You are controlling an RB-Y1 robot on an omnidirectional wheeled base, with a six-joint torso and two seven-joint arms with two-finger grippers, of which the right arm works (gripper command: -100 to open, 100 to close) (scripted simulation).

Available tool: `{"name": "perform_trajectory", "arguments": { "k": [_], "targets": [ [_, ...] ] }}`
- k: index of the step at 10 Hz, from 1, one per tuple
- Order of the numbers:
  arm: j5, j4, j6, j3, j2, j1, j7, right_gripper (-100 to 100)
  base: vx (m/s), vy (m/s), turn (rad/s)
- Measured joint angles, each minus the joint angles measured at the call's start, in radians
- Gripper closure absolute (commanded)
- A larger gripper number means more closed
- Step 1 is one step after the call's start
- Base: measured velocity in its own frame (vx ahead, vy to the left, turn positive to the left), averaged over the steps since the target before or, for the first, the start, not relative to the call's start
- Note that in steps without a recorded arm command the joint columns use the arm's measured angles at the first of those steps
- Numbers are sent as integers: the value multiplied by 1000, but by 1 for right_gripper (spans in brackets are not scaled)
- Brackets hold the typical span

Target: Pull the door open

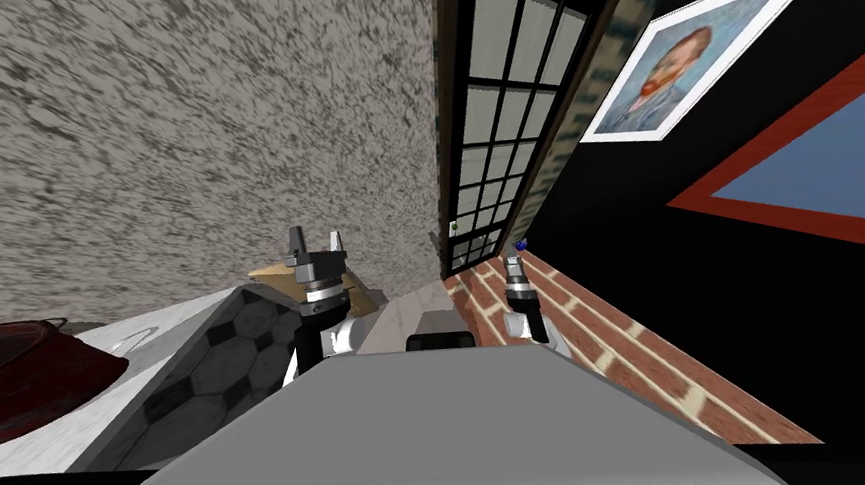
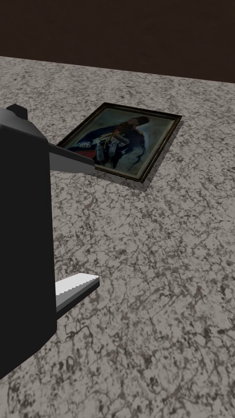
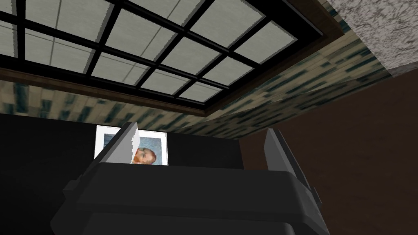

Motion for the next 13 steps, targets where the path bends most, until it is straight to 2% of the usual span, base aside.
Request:
{"name": "perform_trajectory", "arguments": {
  "k": [7,8,11,13],
  "targets": [
    [61,189,-42,-26,-8,-73,169,-100,79,-36,63],
    [73,219,-49,-29,-4,-85,199,-100,108,-37,75],
    [103,318,-68,-45,-9,-129,284,-100,91,-55,76],
    [119,357,-74,-49,-8,-140,328,-100,52,-35,35]
  ]
}}
